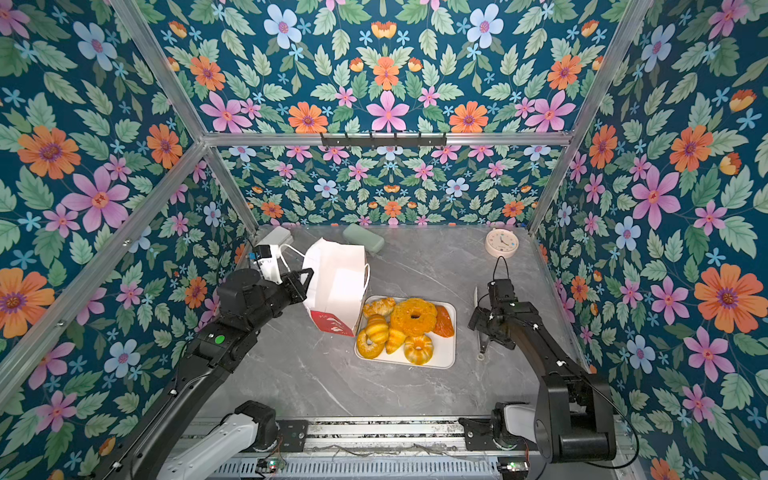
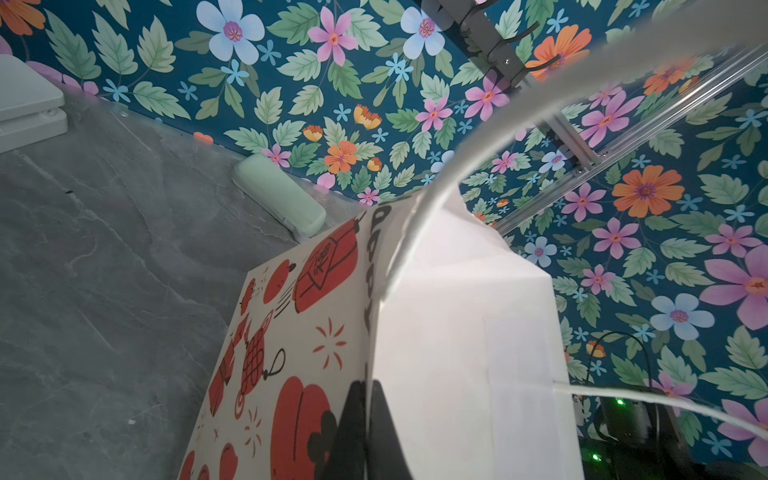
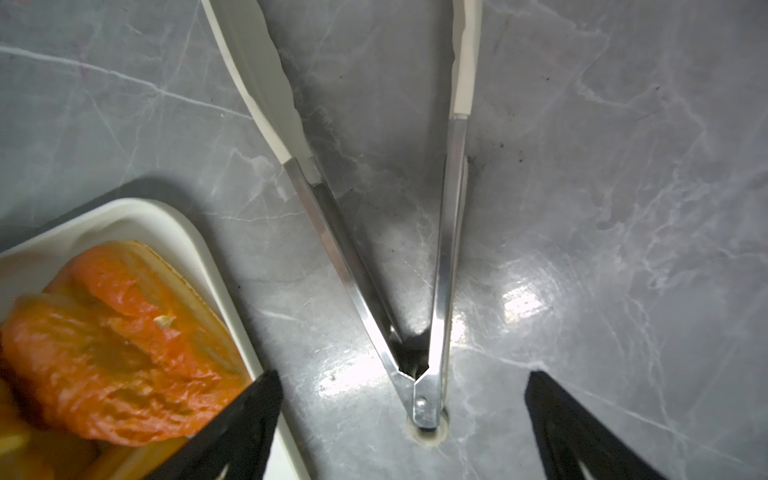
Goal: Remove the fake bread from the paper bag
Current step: 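Set the paper bag upright beside the tray with the left gripper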
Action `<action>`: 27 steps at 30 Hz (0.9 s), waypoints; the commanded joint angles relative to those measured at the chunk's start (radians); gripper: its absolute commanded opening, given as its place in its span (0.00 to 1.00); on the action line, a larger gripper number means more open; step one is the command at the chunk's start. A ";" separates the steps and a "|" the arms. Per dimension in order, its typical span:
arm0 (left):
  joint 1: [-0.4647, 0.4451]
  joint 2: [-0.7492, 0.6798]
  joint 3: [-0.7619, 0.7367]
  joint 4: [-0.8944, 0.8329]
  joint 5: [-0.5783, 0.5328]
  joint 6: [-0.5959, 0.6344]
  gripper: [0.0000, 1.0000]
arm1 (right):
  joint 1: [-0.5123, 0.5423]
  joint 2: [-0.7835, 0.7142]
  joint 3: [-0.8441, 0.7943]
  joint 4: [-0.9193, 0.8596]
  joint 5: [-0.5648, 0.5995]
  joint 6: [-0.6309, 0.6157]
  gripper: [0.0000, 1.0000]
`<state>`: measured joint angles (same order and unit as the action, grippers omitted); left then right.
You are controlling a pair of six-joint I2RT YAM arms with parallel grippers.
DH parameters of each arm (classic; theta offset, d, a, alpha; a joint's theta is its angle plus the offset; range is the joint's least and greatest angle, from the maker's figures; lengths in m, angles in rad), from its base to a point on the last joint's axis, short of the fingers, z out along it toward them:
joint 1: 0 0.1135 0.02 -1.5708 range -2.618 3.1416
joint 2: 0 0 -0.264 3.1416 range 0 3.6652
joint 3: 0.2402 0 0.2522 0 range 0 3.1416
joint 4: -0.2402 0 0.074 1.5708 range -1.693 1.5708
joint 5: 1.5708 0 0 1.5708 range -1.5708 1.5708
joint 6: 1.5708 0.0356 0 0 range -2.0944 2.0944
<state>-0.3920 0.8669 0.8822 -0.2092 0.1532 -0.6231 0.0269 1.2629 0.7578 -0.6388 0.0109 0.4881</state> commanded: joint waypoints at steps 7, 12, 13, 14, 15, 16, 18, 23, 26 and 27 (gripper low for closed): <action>0.007 0.026 0.006 -0.001 -0.091 0.075 0.00 | 0.000 0.007 0.002 0.005 -0.011 -0.011 0.93; 0.023 0.042 0.006 -0.012 -0.118 0.096 0.00 | 0.001 0.006 -0.002 0.006 -0.020 -0.012 0.93; 0.026 0.044 0.009 -0.017 -0.130 0.099 0.00 | 0.001 0.006 -0.003 0.007 -0.021 -0.013 0.93; 0.030 0.047 0.013 -0.025 -0.143 0.106 0.02 | 0.000 0.004 -0.003 0.008 -0.023 -0.012 0.93; 0.032 0.048 0.017 -0.031 -0.152 0.109 0.06 | 0.001 0.004 -0.005 0.008 -0.023 -0.013 0.93; 0.035 0.050 0.022 -0.034 -0.162 0.113 0.10 | 0.001 0.004 -0.005 0.008 -0.023 -0.014 0.93; 0.042 0.053 0.034 -0.040 -0.175 0.117 0.17 | 0.001 0.003 -0.005 0.011 -0.027 -0.014 0.93; 0.059 0.082 0.076 -0.073 -0.182 0.129 0.36 | 0.000 0.002 -0.006 0.013 -0.031 -0.016 0.93; 0.068 0.087 0.081 -0.082 -0.188 0.131 0.47 | 0.001 -0.003 -0.008 0.016 -0.034 -0.016 0.93; 0.069 0.087 0.081 -0.085 -0.193 0.131 0.49 | 0.001 -0.003 -0.009 0.016 -0.034 -0.016 0.93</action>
<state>-0.3279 0.9531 0.9554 -0.2855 -0.0204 -0.5125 0.0269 1.2652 0.7502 -0.6304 -0.0227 0.4759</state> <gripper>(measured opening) 0.484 0.931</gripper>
